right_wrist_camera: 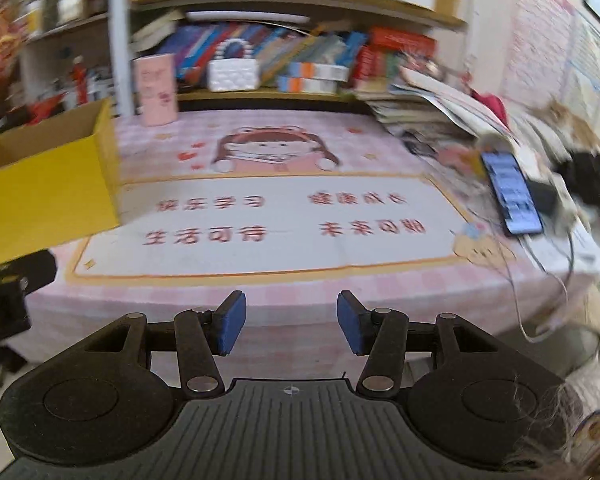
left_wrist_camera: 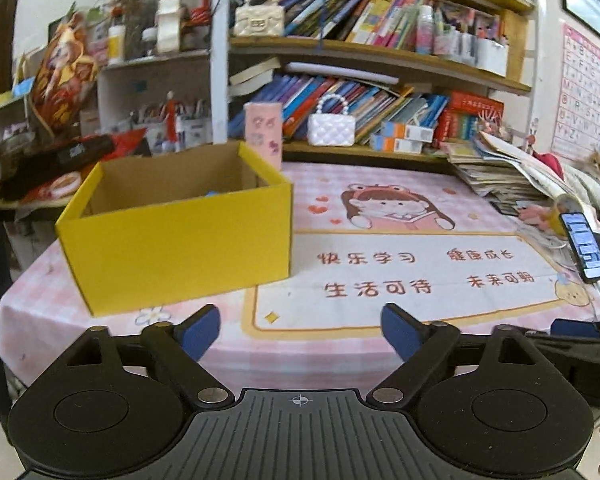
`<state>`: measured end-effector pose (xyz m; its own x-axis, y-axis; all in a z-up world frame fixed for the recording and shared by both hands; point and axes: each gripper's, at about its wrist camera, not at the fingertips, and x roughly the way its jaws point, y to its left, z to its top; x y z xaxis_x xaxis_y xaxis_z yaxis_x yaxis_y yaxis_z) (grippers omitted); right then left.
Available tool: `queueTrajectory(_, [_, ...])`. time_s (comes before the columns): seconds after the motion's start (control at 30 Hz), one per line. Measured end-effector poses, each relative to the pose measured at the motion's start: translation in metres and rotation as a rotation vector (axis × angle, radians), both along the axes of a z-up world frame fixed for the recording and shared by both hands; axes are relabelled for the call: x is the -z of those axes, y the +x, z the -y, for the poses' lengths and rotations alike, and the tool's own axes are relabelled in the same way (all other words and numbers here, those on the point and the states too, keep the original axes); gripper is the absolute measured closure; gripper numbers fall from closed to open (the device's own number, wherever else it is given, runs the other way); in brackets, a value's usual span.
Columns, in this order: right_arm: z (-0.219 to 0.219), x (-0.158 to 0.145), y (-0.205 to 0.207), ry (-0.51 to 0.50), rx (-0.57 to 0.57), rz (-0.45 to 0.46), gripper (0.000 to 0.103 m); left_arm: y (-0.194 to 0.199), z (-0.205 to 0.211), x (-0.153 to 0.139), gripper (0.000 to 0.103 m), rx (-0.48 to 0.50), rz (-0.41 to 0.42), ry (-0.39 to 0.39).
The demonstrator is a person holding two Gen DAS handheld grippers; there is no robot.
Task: Organize objects
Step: 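Withdraw both open tools from the box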
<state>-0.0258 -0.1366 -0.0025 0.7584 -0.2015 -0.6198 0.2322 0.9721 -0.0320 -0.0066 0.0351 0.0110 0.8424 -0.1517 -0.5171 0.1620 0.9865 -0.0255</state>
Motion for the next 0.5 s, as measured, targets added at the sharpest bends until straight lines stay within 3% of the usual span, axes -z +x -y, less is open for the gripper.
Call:
queueTrajectory(0.17, [0.010, -0.007, -0.001, 0.005, 0.044, 0.026, 0.049, 0.005, 0.016, 0.000, 0.005, 0.015, -0.008, 0.050])
queueTrajectory(0.37, [0.014, 0.000, -0.005, 0.006, 0.017, 0.004, 0.040, 0.002, 0.021, 0.005, 0.005, 0.015, -0.039, 0.058])
queueTrajectory(0.5, [0.013, -0.003, -0.001, -0.010, 0.010, 0.015, 0.030, 0.001, 0.024, 0.005, 0.004, -0.004, -0.039, 0.078])
